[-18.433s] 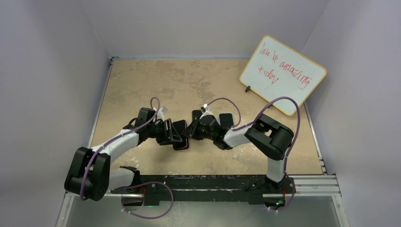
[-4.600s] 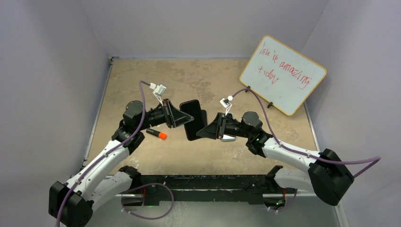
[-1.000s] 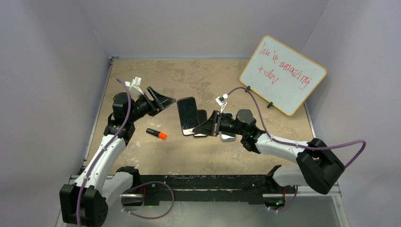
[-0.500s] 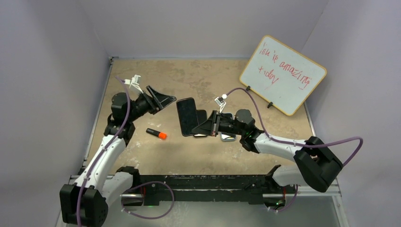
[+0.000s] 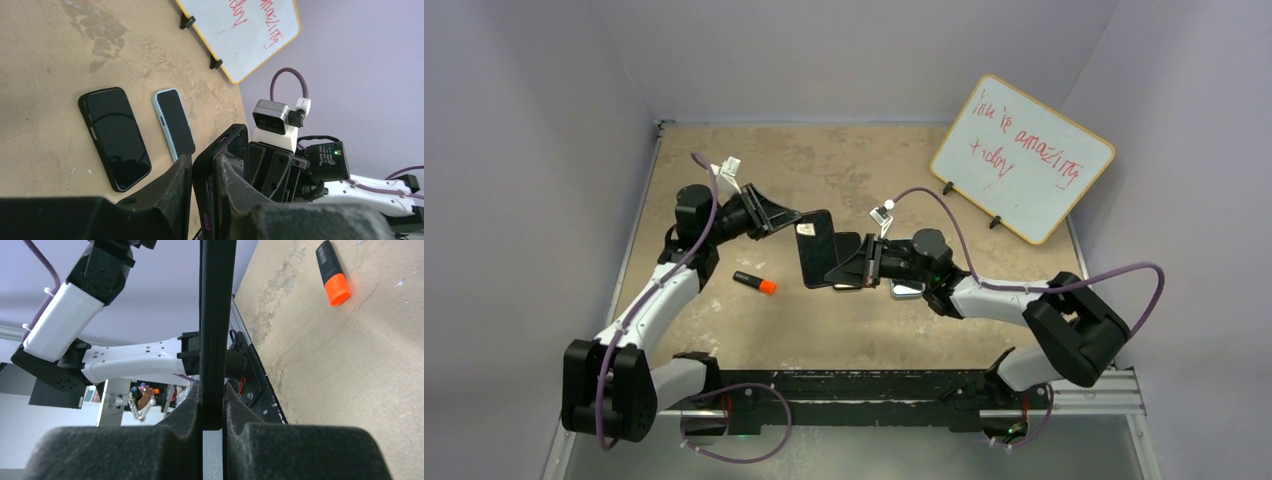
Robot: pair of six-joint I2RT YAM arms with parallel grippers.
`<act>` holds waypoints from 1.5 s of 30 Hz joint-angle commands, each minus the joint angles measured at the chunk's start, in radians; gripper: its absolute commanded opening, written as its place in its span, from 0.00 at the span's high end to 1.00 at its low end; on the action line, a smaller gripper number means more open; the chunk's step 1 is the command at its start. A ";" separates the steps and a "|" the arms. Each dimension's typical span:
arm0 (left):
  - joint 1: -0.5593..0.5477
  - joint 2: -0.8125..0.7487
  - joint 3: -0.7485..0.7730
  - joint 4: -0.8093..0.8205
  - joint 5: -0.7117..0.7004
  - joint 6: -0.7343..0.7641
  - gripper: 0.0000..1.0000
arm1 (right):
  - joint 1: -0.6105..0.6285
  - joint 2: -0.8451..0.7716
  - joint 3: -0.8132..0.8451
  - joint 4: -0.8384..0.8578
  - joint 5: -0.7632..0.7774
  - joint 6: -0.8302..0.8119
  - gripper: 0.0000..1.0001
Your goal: Put the phone into the phone case
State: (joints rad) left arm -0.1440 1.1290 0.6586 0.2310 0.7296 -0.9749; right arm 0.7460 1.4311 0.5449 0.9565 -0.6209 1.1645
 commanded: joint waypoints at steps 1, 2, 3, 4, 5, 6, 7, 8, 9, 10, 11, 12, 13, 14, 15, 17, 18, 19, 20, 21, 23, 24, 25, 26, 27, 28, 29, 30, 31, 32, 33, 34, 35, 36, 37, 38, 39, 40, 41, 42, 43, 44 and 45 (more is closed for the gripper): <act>-0.045 0.045 0.093 -0.111 0.055 0.118 0.99 | 0.009 0.029 0.084 0.151 -0.014 0.023 1.00; -0.056 0.049 0.111 -0.174 0.010 0.159 1.00 | 0.010 0.035 0.090 0.148 -0.012 0.025 1.00; -0.068 0.050 0.137 -0.245 -0.044 0.204 1.00 | 0.010 0.041 0.093 0.143 -0.009 0.022 1.00; -0.081 0.055 0.162 -0.320 -0.099 0.251 1.00 | 0.010 0.045 0.098 0.131 -0.005 0.018 1.00; -0.097 0.061 0.197 -0.399 -0.156 0.306 1.00 | 0.010 0.048 0.103 0.111 0.001 0.013 1.00; -0.113 0.068 0.230 -0.459 -0.212 0.344 1.00 | 0.009 0.052 0.110 0.085 0.006 0.006 1.00; -0.131 0.079 0.259 -0.511 -0.262 0.376 1.00 | 0.009 0.058 0.115 0.064 0.013 -0.003 1.00; -0.147 0.082 0.283 -0.549 -0.323 0.401 1.00 | 0.010 0.064 0.116 0.052 0.020 -0.003 1.00; -0.156 0.084 0.298 -0.575 -0.375 0.419 1.00 | 0.011 0.073 0.117 0.049 0.027 -0.003 1.00; -0.158 0.082 0.305 -0.590 -0.412 0.431 1.00 | 0.011 0.082 0.118 0.051 0.032 0.000 1.00; -0.158 0.077 0.309 -0.598 -0.442 0.440 1.00 | 0.012 0.091 0.118 0.054 0.036 0.003 1.00; -0.158 0.071 0.316 -0.604 -0.462 0.449 1.00 | 0.014 0.101 0.118 0.062 0.039 0.008 1.00; -0.158 0.064 0.321 -0.603 -0.470 0.457 1.00 | 0.014 0.111 0.118 0.071 0.040 0.013 1.00; -0.158 0.055 0.326 -0.602 -0.469 0.464 1.00 | 0.016 0.121 0.118 0.083 0.040 0.017 1.00; -0.157 0.046 0.332 -0.601 -0.456 0.470 1.00 | 0.016 0.132 0.118 0.095 0.042 0.022 1.00; -0.156 0.028 0.346 -0.608 -0.453 0.485 0.82 | 0.016 0.148 0.121 0.108 0.052 0.029 1.00; -0.155 0.014 0.353 -0.616 -0.459 0.499 0.71 | 0.016 0.155 0.127 0.109 0.056 0.031 1.00; -0.155 0.002 0.358 -0.625 -0.468 0.510 0.63 | 0.016 0.161 0.135 0.102 0.063 0.031 1.00; -0.155 -0.010 0.362 -0.632 -0.475 0.523 0.57 | 0.016 0.166 0.144 0.082 0.074 0.024 1.00; -0.155 -0.020 0.365 -0.637 -0.480 0.536 0.51 | 0.017 0.171 0.154 0.059 0.087 0.015 1.00; -0.155 -0.034 0.370 -0.653 -0.486 0.558 0.24 | 0.018 0.192 0.173 0.030 0.107 0.011 1.00; -0.155 -0.037 0.375 -0.663 -0.483 0.570 0.18 | 0.018 0.205 0.183 0.016 0.116 0.009 1.00; -0.155 -0.038 0.377 -0.677 -0.482 0.581 0.15 | 0.019 0.221 0.196 -0.003 0.125 0.006 1.00; -0.155 -0.040 0.376 -0.685 -0.482 0.592 0.14 | 0.020 0.238 0.214 -0.028 0.137 -0.001 1.00; -0.155 -0.047 0.371 -0.690 -0.484 0.607 0.13 | 0.021 0.258 0.235 -0.057 0.147 -0.012 1.00; -0.155 -0.057 0.362 -0.690 -0.490 0.622 0.12 | 0.024 0.281 0.258 -0.084 0.158 -0.022 1.00; -0.155 -0.069 0.350 -0.686 -0.501 0.637 0.11 | 0.023 0.306 0.282 -0.104 0.165 -0.028 1.00; -0.155 -0.085 0.337 -0.682 -0.518 0.650 0.10 | 0.023 0.335 0.304 -0.113 0.168 -0.028 1.00; -0.155 -0.099 0.319 -0.677 -0.540 0.661 0.10 | 0.024 0.362 0.330 -0.116 0.166 -0.029 1.00; -0.155 -0.116 0.311 -0.671 -0.553 0.672 0.10 | 0.023 0.394 0.359 -0.119 0.166 -0.029 1.00; -0.155 -0.130 0.290 -0.660 -0.555 0.681 0.10 | 0.023 0.437 0.390 -0.128 0.171 -0.028 1.00; -0.155 -0.142 0.273 -0.647 -0.549 0.686 0.10 | 0.023 0.468 0.424 -0.140 0.173 -0.027 1.00; -0.155 -0.155 0.255 -0.633 -0.542 0.689 0.10 | 0.024 0.501 0.454 -0.145 0.173 -0.023 1.00; -0.155 -0.166 0.238 -0.622 -0.537 0.691 0.10 | 0.024 0.532 0.491 -0.145 0.173 -0.016 1.00; -0.155 -0.176 0.223 -0.617 -0.538 0.691 0.10 | 0.024 0.561 0.517 -0.151 0.173 -0.009 1.00; -0.155 -0.181 0.211 -0.615 -0.542 0.691 0.10 | 0.023 0.589 0.541 -0.160 0.173 -0.003 1.00; -0.155 -0.187 0.202 -0.615 -0.547 0.693 0.10 | 0.024 0.613 0.567 -0.172 0.173 0.001 1.00; -0.155 -0.191 0.195 -0.616 -0.551 0.696 0.10 | 0.026 0.635 0.589 -0.193 0.176 0.002 1.00; -0.155 -0.194 0.193 -0.622 -0.554 0.699 0.10 | 0.026 0.652 0.607 -0.214 0.186 0.002 0.97; -0.155 -0.196 0.193 -0.627 -0.557 0.705 0.10 | 0.026 0.666 0.622 -0.233 0.193 0.000 0.93; -0.155 -0.200 0.193 -0.631 -0.559 0.709 0.10 | 0.027 0.678 0.631 -0.245 0.200 0.000 0.90; -0.155 -0.204 0.193 -0.631 -0.564 0.714 0.10 | 0.028 0.686 0.641 -0.257 0.204 0.001 0.87; -0.155 -0.208 0.194 -0.631 -0.571 0.718 0.10 | 0.027 0.693 0.647 -0.269 0.208 0.000 0.83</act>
State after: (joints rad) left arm -0.2958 0.9497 0.8528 -0.4324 0.1883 -0.2977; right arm 0.7670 2.1338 1.1194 0.6842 -0.4366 1.1690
